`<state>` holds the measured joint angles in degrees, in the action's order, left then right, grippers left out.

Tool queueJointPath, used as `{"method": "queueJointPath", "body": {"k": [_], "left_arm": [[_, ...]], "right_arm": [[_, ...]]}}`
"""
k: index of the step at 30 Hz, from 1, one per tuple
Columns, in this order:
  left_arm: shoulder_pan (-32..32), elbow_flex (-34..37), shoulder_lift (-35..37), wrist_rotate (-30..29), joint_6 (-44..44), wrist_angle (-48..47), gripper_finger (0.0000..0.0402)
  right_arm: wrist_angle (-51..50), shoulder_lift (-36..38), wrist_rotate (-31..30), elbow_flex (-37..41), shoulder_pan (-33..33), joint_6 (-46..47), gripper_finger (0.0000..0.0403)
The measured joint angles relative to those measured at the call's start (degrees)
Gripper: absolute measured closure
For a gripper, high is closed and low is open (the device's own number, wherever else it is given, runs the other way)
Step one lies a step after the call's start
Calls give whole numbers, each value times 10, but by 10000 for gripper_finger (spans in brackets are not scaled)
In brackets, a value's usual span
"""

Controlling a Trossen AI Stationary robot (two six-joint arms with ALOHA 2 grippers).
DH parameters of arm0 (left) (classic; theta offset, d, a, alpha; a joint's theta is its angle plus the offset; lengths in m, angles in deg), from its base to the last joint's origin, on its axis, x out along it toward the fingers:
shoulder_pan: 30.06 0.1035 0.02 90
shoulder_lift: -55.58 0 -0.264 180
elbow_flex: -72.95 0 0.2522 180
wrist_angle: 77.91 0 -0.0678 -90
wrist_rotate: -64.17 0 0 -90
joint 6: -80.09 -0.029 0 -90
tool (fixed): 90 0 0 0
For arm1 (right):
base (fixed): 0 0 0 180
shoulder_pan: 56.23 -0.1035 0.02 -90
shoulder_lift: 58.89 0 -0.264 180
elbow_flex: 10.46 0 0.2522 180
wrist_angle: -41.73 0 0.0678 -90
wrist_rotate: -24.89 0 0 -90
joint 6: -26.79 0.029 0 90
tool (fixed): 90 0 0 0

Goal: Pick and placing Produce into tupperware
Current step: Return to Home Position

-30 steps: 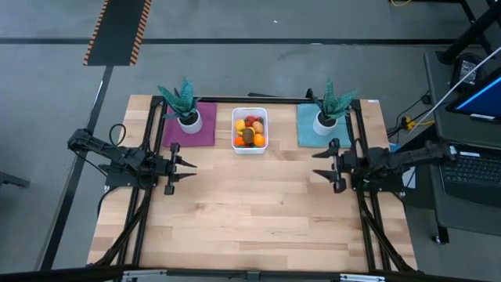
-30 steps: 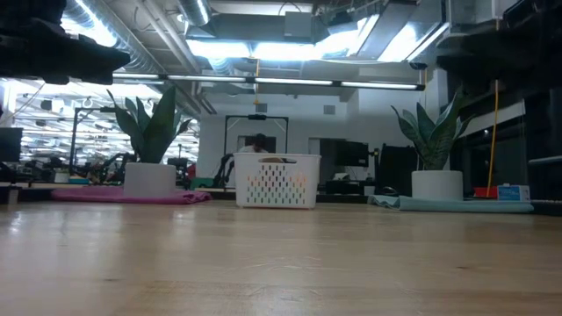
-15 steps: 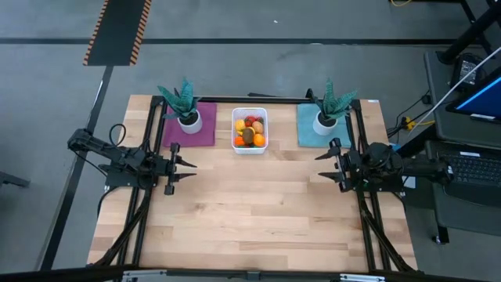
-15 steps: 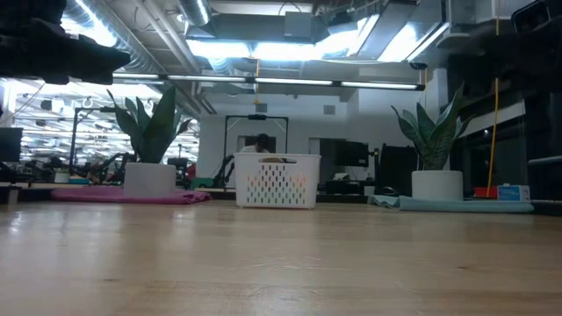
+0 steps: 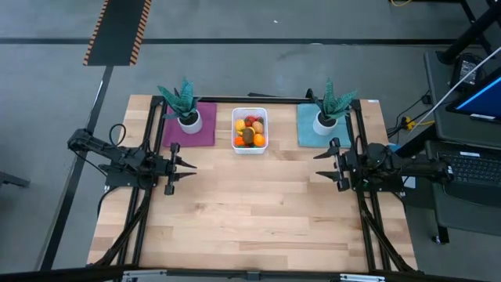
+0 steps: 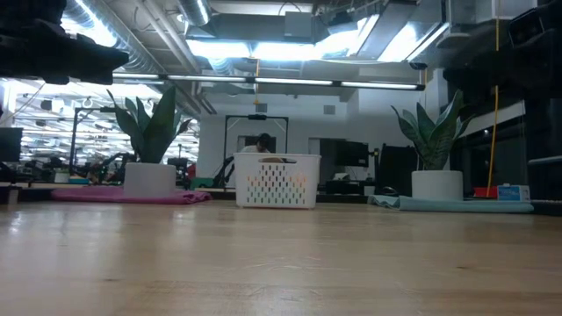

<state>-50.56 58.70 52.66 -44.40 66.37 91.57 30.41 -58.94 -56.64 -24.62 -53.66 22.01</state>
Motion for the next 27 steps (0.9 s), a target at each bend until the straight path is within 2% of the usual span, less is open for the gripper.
{"method": "queueJointPath", "body": {"k": [27], "left_arm": [[0, 0, 0, 0, 0, 0, 381]], "right_arm": [[0, 0, 0, 0, 0, 1, 150]]}}
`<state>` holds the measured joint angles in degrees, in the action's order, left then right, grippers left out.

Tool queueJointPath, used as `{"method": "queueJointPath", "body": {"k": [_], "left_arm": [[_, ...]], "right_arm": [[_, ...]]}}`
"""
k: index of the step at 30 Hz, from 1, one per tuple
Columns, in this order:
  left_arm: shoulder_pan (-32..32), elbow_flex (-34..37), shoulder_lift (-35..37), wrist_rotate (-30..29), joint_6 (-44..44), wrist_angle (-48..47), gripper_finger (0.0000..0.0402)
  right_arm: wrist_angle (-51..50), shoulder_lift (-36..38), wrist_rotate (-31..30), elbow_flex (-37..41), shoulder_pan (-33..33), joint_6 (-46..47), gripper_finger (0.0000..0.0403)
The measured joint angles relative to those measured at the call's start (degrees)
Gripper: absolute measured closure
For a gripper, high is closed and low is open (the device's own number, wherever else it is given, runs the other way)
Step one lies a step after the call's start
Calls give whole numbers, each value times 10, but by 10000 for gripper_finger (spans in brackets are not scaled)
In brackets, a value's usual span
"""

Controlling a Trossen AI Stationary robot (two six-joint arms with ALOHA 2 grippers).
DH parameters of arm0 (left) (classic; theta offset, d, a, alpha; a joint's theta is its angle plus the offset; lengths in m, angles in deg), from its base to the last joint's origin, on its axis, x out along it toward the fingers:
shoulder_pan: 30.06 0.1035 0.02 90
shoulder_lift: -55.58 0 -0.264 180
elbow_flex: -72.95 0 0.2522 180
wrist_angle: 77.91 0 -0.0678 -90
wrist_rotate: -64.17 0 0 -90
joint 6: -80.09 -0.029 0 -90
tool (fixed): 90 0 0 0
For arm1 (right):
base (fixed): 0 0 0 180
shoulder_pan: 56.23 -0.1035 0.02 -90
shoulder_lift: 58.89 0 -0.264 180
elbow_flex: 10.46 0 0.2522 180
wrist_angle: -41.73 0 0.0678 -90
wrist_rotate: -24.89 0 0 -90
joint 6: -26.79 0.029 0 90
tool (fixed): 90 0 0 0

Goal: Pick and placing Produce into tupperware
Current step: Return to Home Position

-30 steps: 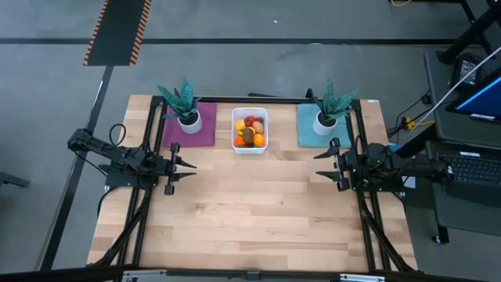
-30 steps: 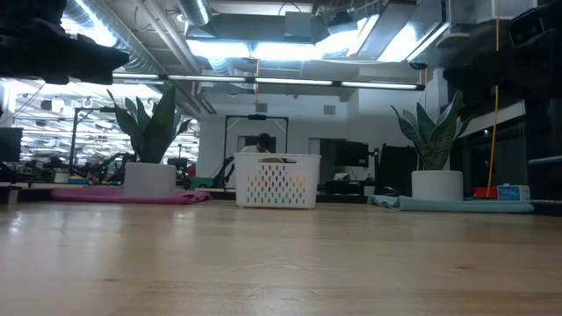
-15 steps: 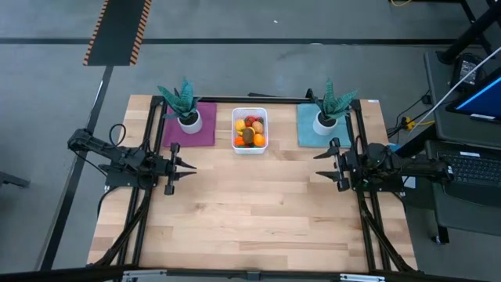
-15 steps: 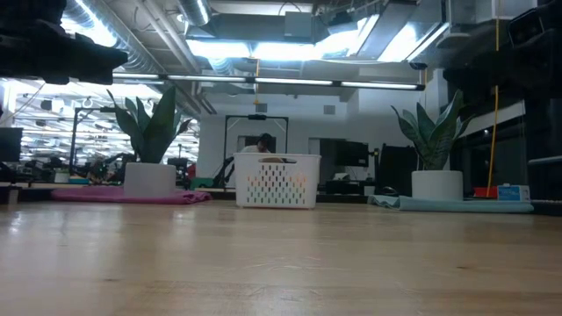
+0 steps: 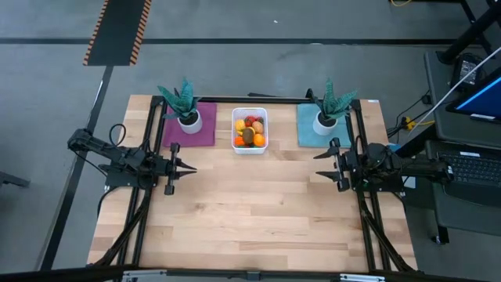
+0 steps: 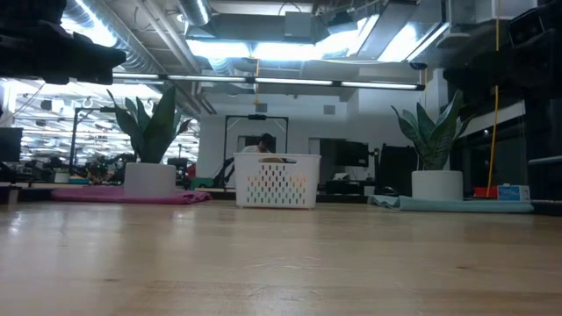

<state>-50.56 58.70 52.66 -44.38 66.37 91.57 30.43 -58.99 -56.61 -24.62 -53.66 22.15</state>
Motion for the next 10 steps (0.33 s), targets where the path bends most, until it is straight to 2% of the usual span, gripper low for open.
{"method": "queueJointPath", "body": {"k": [10], "left_arm": [[0, 0, 0, 0, 0, 0, 400]], "right_arm": [[0, 0, 0, 0, 0, -1, 150]]}}
